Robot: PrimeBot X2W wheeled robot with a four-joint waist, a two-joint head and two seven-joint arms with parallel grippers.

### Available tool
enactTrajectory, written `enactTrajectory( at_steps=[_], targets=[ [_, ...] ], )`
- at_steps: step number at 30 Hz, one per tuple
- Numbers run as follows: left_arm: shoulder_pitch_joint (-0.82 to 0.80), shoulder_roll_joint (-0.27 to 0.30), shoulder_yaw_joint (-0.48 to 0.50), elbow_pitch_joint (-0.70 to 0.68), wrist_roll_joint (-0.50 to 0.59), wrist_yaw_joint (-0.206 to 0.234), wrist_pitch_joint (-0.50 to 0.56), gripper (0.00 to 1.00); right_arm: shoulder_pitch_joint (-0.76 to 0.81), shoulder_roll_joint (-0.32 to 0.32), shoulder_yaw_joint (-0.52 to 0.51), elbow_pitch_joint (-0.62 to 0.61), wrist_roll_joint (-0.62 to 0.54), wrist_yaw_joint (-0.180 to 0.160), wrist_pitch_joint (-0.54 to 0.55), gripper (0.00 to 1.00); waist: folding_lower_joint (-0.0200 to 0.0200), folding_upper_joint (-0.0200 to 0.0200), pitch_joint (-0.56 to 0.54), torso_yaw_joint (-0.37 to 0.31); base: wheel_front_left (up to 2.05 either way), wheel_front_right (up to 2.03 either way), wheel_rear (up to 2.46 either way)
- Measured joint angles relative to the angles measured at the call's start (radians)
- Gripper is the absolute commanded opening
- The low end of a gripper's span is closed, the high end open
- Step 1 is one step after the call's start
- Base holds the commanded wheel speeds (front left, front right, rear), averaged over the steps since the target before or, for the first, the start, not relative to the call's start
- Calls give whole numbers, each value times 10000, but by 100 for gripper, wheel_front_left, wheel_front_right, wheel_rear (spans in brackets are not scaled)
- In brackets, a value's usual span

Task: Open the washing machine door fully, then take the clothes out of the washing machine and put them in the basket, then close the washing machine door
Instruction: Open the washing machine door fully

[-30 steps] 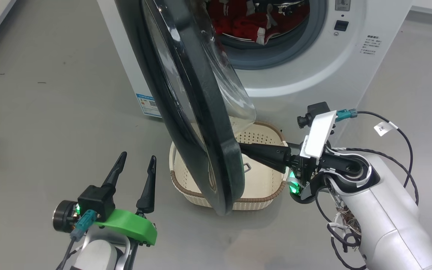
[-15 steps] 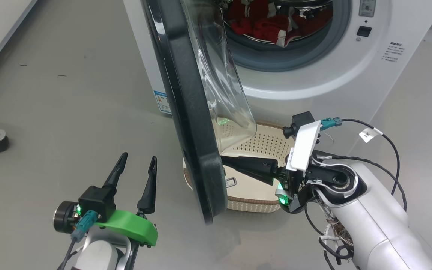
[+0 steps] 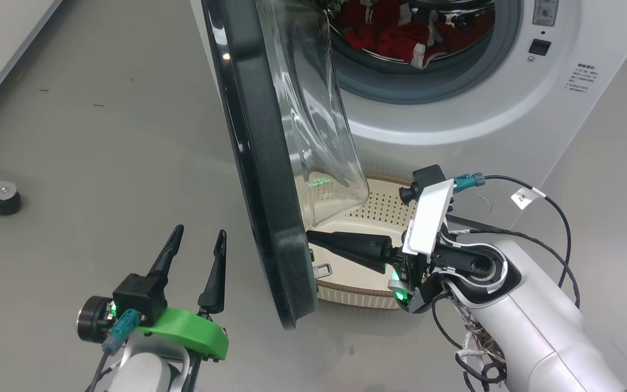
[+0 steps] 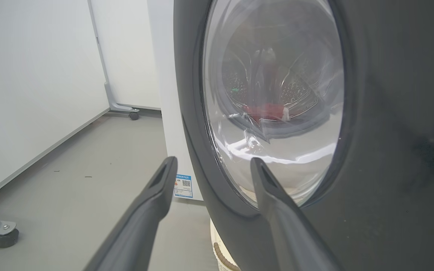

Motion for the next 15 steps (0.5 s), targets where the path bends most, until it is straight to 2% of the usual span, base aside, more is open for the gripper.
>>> enactTrajectory(
  at_steps=[10, 15],
  targets=[
    [6, 0, 2, -36, -15, 4, 0, 100, 6, 10, 19, -58, 104, 0, -529, 0, 0, 0, 34, -37, 0, 0, 0],
    [12, 0, 29, -54, -15, 50, 0, 100, 210, 29, -454, -332, 278, 0, -1058, 0, 0, 0, 48, -110, 0, 0, 0]
  ],
)
